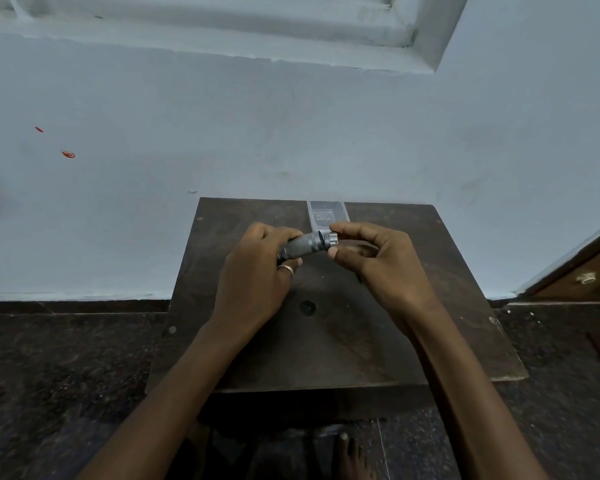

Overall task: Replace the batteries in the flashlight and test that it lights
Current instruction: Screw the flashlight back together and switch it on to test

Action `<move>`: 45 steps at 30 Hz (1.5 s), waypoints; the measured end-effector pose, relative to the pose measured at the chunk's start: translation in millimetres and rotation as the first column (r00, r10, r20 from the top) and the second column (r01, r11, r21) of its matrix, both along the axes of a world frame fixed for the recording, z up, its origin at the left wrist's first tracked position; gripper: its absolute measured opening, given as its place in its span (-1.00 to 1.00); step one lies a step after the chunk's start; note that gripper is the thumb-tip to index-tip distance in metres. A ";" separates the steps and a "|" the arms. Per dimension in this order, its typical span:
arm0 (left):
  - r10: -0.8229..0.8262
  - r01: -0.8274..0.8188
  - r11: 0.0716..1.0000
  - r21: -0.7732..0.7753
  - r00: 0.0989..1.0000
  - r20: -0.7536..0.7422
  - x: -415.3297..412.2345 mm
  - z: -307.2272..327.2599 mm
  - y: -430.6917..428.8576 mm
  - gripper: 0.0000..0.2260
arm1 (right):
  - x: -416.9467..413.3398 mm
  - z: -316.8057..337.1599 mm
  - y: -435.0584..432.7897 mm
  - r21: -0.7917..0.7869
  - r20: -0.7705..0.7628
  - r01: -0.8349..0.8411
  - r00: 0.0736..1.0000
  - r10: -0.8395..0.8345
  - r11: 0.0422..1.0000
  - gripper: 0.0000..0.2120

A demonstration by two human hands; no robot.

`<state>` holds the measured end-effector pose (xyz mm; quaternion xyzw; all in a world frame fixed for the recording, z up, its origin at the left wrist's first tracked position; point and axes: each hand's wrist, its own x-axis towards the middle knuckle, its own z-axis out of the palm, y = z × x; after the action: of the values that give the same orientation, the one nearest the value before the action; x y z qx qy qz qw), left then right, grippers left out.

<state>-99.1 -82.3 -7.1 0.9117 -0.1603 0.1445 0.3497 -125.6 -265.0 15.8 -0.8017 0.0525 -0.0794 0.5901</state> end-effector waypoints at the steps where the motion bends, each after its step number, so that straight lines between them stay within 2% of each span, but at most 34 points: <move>1: -0.003 0.003 1.000 0.003 1.000 0.006 0.0 0.0 0.4 -0.68 | 0.2 -0.2 0.4 -0.008 0.001 0.001 1.000 -0.001 1.000 -0.68; 6: -0.019 0.019 1.000 0.011 1.000 0.019 0.5 -0.8 1.8 -0.67 | 0.7 -1.8 2.4 -0.045 0.021 -0.002 1.000 0.003 0.999 -0.70; 16: -0.034 0.034 0.999 0.007 0.999 0.020 1.2 -2.1 2.9 -0.67 | 0.1 -2.2 2.6 -0.025 -0.005 -0.022 1.000 0.021 0.999 -0.71; 24: -0.049 0.049 0.999 0.009 0.998 0.030 0.9 -1.8 3.8 -0.66 | 1.8 -7.9 2.7 -0.020 -0.013 -0.025 1.000 0.024 0.999 -0.90; 26: -0.052 0.052 0.999 0.004 0.998 0.028 0.5 -1.7 3.1 -0.66 | 2.1 -9.6 2.9 -0.046 -0.029 -0.003 1.000 0.002 0.999 -0.84; 34: -0.079 0.078 0.997 0.019 0.996 0.042 -0.3 -2.4 1.5 -0.67 | 1.7 -10.2 8.5 -0.165 -0.094 0.112 0.987 -0.128 0.980 -0.39; 39: -0.111 0.111 0.994 -0.014 0.994 0.020 -1.1 -1.5 1.1 -0.65 | 1.1 -10.5 12.0 -0.074 -0.175 0.139 0.973 -0.150 0.988 -0.29; 45: -0.130 0.131 0.991 -0.030 0.991 0.013 -1.0 -0.9 0.2 -0.66 | 0.9 -8.6 14.6 -0.124 -0.198 0.172 0.961 -0.194 0.977 -0.21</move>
<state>-100.1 -82.1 -8.0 0.8930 -0.2193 0.1289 0.3712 -124.8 -250.4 7.1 -0.8273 0.1838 -0.0516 0.5283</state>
